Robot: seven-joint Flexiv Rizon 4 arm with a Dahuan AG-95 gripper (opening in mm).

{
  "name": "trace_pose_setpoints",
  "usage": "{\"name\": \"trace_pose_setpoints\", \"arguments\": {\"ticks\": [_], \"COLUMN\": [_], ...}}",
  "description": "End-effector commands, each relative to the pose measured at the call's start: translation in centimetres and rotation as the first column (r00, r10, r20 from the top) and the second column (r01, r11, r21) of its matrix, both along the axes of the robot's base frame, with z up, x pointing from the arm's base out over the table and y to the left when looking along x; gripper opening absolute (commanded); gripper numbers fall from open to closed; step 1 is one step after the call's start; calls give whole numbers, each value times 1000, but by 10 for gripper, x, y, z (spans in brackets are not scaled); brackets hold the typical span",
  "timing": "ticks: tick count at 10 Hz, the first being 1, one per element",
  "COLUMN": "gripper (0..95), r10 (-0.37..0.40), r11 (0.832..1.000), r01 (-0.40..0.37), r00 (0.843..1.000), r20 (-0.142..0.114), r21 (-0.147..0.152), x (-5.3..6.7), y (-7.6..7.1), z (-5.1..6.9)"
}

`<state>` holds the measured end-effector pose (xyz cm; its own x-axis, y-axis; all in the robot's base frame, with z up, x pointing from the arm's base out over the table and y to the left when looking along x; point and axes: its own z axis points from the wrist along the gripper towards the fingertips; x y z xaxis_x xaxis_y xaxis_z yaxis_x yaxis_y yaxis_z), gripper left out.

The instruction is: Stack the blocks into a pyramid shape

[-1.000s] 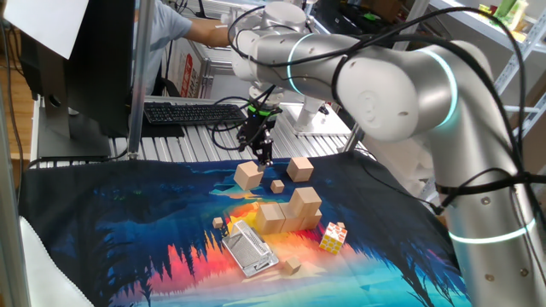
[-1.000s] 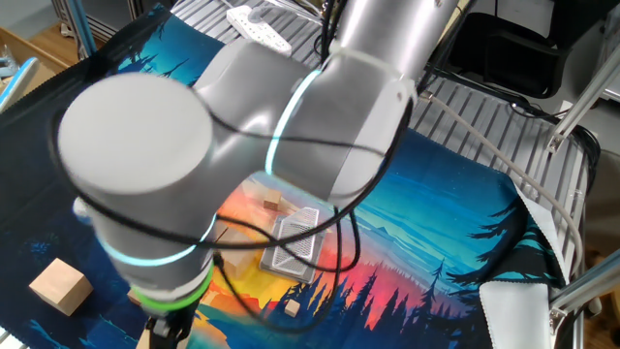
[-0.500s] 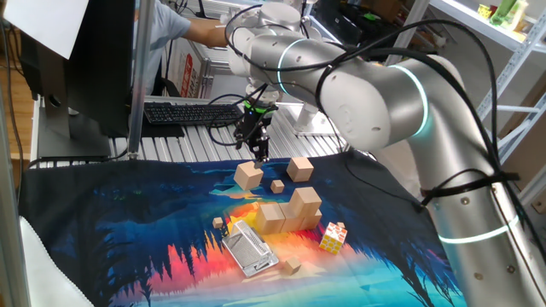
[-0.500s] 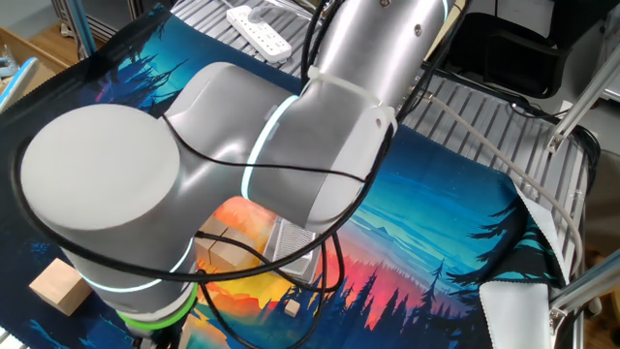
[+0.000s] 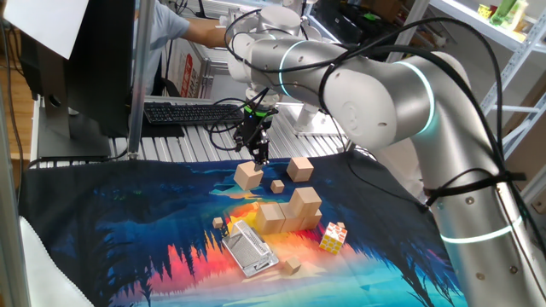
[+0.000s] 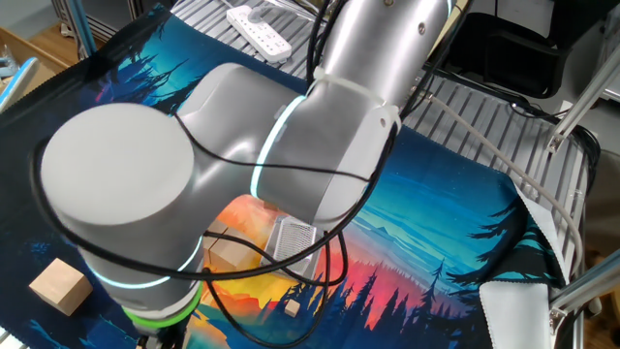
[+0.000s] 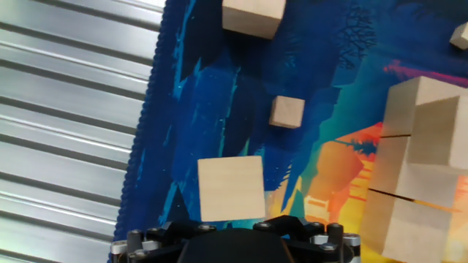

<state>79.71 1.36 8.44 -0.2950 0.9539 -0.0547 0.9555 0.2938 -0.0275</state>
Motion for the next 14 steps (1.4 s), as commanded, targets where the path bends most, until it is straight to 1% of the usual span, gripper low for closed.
{"name": "trace_pose_setpoints", "arguments": {"ticks": [1,2,3,7,11,14], "gripper": [950,950,950,950,950,950], "r10": [5,1,-7,-37,-37,-29], "r11": [1000,1000,1000,999,999,999], "r01": [-5,-1,7,37,37,30], "r00": [1000,1000,1000,999,999,1000], "r20": [-1,-1,-1,-3,-7,-10], "r21": [0,3,3,5,7,15], "x": [2,2,1,1,2,1], "y": [-2,-7,-10,-13,-18,-21], "z": [-3,-10,-13,-17,-28,-32]}}
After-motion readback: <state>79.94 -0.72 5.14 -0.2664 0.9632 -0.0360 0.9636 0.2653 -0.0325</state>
